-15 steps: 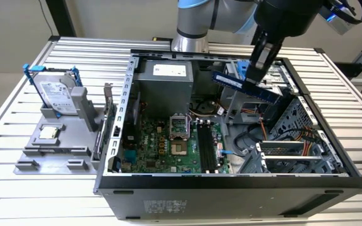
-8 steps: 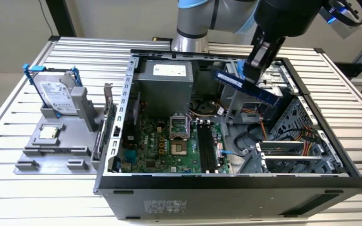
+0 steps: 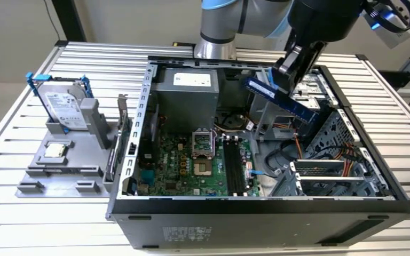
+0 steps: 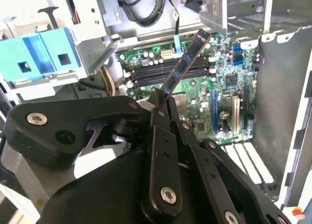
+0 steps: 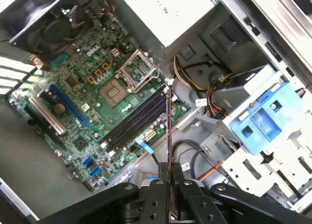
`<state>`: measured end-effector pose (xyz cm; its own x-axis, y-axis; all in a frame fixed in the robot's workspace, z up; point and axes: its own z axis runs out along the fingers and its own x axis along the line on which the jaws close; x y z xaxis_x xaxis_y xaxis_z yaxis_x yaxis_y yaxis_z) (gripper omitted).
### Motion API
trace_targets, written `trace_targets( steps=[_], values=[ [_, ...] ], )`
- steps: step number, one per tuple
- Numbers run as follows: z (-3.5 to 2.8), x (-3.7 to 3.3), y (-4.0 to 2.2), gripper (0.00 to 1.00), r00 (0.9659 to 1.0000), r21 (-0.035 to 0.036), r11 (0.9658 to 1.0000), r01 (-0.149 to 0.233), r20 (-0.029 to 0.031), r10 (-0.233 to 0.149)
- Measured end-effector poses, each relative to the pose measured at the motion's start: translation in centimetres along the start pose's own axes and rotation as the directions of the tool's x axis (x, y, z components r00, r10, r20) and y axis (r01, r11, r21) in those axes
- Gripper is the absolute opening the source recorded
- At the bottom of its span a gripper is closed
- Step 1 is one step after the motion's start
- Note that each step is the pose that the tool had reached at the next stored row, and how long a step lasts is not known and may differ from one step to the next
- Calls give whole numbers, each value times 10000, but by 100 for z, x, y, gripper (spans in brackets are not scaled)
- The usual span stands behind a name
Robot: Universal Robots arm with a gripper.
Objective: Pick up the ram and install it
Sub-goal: 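Insert the ram into the slot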
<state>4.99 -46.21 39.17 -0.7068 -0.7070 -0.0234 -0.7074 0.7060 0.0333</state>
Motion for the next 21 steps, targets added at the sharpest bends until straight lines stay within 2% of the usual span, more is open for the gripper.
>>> trace_targets(
  steps=[2,5,8,11,15,18,21],
  values=[
    [0,0,0,0,9995,8,9995,-324,11,324],
    [0,0,0,0,9966,19,9967,-818,27,818],
    [0,0,0,0,9915,29,9915,-1304,45,1304],
    [0,0,0,0,9840,38,9840,-1779,62,1779],
    [0,0,0,0,9705,50,9705,-2411,85,2411],
    [0,0,0,0,9574,58,9574,-2886,104,2886],
    [0,0,0,0,9427,64,9427,-3335,122,3334]
  ],
)
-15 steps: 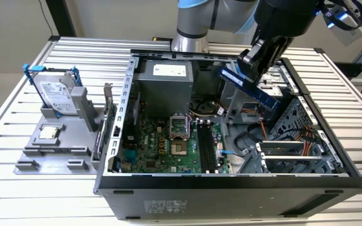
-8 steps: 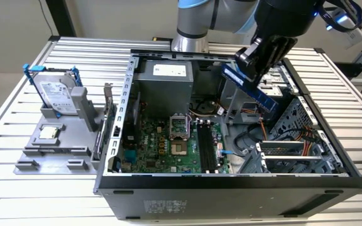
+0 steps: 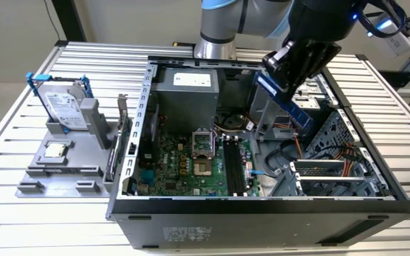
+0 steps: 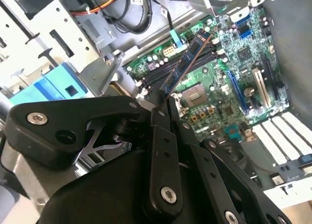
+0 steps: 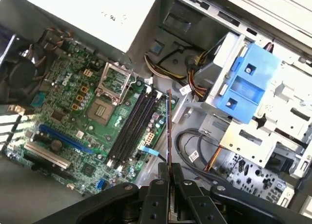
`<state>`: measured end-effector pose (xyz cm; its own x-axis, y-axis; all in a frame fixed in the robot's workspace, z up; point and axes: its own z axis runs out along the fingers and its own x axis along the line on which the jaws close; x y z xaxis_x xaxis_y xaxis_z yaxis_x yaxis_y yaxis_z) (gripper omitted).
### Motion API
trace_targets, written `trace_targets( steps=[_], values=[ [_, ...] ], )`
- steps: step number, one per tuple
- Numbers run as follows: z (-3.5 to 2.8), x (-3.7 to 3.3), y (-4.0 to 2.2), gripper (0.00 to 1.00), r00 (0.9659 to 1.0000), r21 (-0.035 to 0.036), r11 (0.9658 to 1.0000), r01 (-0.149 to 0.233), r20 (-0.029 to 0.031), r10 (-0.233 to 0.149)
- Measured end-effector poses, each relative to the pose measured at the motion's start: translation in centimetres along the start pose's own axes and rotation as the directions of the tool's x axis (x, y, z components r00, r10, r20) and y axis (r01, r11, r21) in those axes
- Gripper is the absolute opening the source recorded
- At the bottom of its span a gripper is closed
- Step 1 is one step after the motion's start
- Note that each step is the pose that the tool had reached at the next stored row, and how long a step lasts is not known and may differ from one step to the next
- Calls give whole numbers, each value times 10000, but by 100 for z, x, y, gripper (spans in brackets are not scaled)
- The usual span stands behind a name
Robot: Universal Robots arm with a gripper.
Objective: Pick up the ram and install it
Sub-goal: 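Insert the ram into the slot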
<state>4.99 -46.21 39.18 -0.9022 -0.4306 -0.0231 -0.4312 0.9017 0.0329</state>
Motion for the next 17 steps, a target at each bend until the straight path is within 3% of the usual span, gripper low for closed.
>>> trace_targets(
  steps=[4,8,12,17],
  values=[
    [0,0,0,0,9978,16,9978,-665,22,665],
    [0,0,0,0,9917,30,9917,-1289,43,1288],
    [0,0,0,0,9822,41,9822,-1876,65,1876],
    [0,0,0,0,9663,52,9663,-2573,91,2572]
  ],
)
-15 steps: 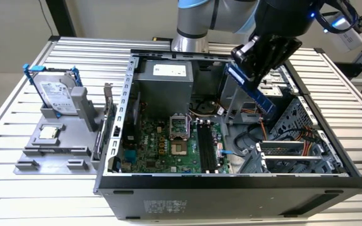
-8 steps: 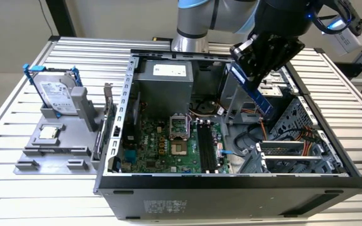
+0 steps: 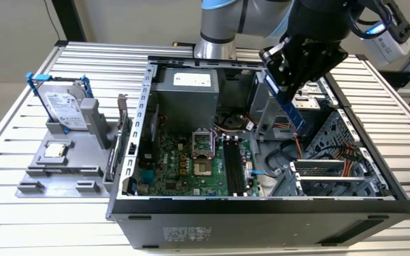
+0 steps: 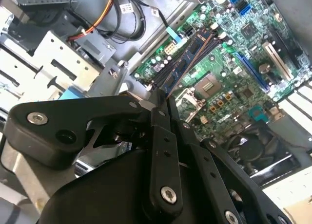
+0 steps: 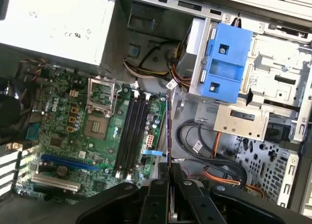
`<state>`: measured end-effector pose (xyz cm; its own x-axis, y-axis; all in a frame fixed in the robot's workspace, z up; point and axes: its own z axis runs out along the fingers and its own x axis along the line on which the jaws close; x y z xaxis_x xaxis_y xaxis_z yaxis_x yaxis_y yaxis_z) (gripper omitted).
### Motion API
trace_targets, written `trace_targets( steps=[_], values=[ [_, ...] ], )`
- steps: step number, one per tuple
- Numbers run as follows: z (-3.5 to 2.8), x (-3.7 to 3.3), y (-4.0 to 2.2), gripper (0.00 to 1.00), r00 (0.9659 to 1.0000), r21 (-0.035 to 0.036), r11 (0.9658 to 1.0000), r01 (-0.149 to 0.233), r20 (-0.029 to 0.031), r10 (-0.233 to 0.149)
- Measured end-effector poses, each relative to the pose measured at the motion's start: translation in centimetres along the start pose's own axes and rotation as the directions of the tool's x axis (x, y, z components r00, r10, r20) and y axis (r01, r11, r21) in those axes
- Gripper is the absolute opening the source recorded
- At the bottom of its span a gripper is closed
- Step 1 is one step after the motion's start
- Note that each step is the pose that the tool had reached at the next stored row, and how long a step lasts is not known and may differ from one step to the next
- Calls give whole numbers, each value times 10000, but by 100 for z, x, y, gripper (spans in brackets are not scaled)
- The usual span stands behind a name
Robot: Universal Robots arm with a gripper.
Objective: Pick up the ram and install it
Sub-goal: 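Insert the ram into the slot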
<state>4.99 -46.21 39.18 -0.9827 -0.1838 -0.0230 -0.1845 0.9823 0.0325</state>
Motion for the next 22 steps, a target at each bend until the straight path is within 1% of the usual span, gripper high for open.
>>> trace_targets(
  steps=[4,9,18,22],
  values=[
    [0,0,0,0,9987,11,9987,-504,17,504],
    [0,0,0,0,9953,20,9953,-967,32,967],
    [4,0,0,0,9943,22,9943,-1064,36,1063],
    [34,1,-1,0,9943,22,9943,-1064,36,1064]
  ],
)
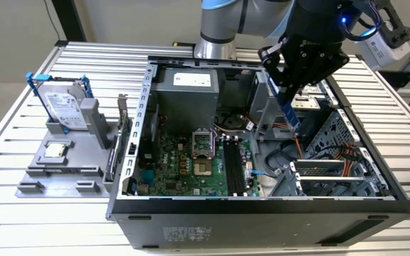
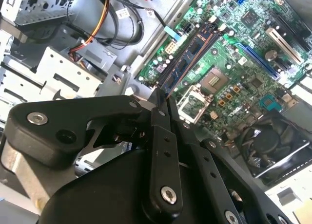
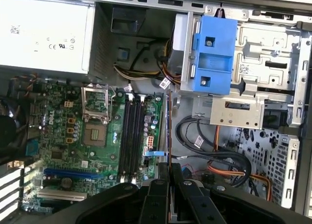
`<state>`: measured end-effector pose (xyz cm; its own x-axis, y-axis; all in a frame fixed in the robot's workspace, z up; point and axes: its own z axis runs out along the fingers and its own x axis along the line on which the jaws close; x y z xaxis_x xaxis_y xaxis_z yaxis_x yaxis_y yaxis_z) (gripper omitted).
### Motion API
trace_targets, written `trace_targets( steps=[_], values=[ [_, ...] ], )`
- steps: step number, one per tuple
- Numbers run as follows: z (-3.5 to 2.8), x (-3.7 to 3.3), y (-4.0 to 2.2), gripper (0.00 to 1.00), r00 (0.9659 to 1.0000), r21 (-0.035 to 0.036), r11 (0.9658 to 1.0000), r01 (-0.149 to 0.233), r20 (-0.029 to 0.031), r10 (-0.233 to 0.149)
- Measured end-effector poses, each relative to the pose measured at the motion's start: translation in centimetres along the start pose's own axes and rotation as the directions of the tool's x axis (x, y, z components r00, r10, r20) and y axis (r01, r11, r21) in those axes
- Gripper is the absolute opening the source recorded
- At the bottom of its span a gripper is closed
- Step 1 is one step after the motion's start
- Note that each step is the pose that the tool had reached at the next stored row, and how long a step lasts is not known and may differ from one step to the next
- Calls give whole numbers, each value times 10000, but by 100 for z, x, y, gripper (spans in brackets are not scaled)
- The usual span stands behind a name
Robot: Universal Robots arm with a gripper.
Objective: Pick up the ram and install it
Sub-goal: 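Insert the ram into the slot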
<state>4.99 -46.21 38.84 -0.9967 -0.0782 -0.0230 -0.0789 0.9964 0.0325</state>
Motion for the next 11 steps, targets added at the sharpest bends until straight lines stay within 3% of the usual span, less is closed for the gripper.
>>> trace_targets(
  steps=[11],
  values=[
    [80,2,-3,0,10000,1,10000,0,-1,0]
  ],
)
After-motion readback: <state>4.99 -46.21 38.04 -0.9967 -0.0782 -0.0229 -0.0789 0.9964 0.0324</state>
